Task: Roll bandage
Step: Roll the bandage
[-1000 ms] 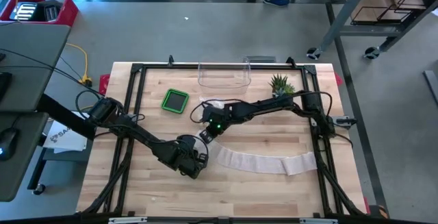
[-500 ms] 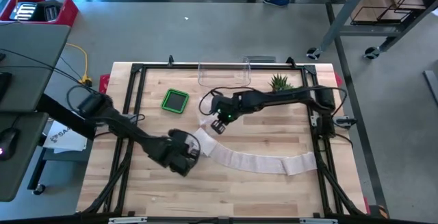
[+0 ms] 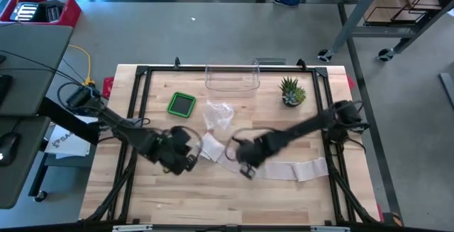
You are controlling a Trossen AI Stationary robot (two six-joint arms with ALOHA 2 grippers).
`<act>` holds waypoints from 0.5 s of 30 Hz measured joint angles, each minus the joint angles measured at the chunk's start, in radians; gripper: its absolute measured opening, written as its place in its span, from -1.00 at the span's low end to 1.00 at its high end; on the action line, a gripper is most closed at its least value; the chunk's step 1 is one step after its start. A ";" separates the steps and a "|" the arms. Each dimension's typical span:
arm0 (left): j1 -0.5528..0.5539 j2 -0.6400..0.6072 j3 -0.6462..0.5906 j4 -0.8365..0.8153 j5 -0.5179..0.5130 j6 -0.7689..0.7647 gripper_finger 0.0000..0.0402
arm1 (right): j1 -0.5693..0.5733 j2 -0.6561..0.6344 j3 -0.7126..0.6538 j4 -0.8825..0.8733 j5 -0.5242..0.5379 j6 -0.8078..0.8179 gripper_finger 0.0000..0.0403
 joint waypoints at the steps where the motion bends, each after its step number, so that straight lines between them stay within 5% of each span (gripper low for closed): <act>1: 0.026 0.002 0.000 0.045 0.042 0.095 -1.00 | 0.037 -0.022 -0.031 0.039 -0.008 0.080 -1.00; 6: 0.159 0.092 0.000 0.259 0.237 0.466 -1.00 | 0.198 -0.117 -0.113 0.150 0.073 0.424 -1.00; 11: 0.240 0.239 0.028 0.451 0.386 0.612 -1.00 | 0.293 -0.125 -0.117 0.071 0.148 0.685 -1.00; 15: 0.259 0.367 0.124 0.450 0.443 0.697 -1.00 | 0.320 -0.124 -0.117 0.053 0.167 0.811 -1.00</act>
